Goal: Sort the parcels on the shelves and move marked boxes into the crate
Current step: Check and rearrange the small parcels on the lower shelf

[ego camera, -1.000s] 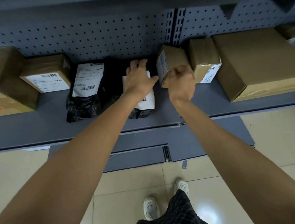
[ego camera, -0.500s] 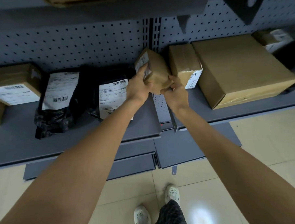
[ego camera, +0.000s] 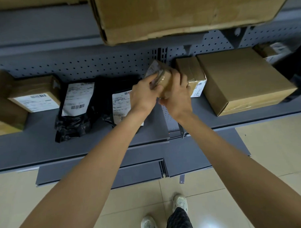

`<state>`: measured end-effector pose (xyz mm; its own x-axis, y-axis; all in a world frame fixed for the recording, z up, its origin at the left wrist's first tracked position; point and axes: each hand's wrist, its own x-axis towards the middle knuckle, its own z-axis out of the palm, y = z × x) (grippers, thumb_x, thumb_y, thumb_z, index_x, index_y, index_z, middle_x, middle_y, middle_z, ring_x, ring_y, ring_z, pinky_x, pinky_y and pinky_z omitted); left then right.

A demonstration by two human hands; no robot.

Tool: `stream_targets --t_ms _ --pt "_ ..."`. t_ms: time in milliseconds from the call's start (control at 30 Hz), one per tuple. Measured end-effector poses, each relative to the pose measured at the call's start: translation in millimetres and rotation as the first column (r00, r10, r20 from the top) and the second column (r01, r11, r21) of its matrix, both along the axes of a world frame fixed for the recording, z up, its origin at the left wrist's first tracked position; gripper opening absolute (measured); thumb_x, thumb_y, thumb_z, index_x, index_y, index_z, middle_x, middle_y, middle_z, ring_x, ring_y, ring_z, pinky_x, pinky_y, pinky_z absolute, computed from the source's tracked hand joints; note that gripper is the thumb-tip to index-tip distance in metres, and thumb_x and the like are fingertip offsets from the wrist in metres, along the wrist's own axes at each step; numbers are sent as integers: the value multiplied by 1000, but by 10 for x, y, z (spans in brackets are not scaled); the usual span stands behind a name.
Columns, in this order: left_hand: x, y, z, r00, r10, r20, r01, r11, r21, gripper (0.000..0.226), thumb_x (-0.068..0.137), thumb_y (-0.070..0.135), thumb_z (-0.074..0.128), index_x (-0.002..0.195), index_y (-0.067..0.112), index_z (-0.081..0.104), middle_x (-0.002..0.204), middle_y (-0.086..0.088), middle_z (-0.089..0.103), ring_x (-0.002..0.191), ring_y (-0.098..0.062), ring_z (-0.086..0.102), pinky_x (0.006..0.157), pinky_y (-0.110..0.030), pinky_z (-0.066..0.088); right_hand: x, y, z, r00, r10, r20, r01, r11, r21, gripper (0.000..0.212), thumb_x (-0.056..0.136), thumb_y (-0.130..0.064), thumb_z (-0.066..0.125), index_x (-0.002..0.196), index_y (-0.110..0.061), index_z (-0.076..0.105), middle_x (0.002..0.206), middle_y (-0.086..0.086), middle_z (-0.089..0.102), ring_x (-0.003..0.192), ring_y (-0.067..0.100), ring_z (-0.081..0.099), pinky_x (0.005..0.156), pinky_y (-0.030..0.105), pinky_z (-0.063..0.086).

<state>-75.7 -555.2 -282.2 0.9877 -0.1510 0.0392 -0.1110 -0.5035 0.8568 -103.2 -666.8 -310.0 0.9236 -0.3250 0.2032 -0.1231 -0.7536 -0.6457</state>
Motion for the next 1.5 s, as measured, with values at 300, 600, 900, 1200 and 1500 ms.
stream_targets --t_ms 300,600,900,1200,1500 --pt "10 541 179 931 -110 -348 1 954 -300 84 79 43 73 149 31 28 154 -3 31 128 -20 45 86 -35 54 -443 -555 255 986 161 33 -109 491 864 65 72 4 74 116 -29 41 118 -7 56 111 8 59 83 24 56" --pt "-159 520 141 705 -392 -592 -134 745 -653 69 63 55 76 124 28 58 117 -9 64 98 -26 70 71 -46 58 -714 -698 216 894 444 60 -168 208 964 71 68 8 67 122 -35 50 140 4 50 119 22 60 86 39 54" --pt "-219 557 65 768 -467 -439 38 716 -697 49 78 20 58 125 34 56 130 -1 58 116 -24 59 86 -49 55 -738 -815 212 882 471 -19 -88 203 975 74 70 -43 81 136 -32 48 134 3 60 114 33 63 86 51 54" --pt "66 533 59 909 -279 -310 207 947 -245 90 68 4 82 139 28 31 128 8 53 116 -15 56 96 -34 50 -314 -615 389 937 316 -150 -131 715 687 63 77 -12 78 131 -27 49 113 -9 62 98 4 62 76 21 53" --pt "807 316 13 979 -192 -68 198 976 95 74 68 15 83 129 19 41 112 6 51 105 -14 51 77 -22 41 567 -551 508 929 331 -164 -358 916 -179 71 71 -12 80 135 -16 50 134 8 51 114 19 54 84 21 43"
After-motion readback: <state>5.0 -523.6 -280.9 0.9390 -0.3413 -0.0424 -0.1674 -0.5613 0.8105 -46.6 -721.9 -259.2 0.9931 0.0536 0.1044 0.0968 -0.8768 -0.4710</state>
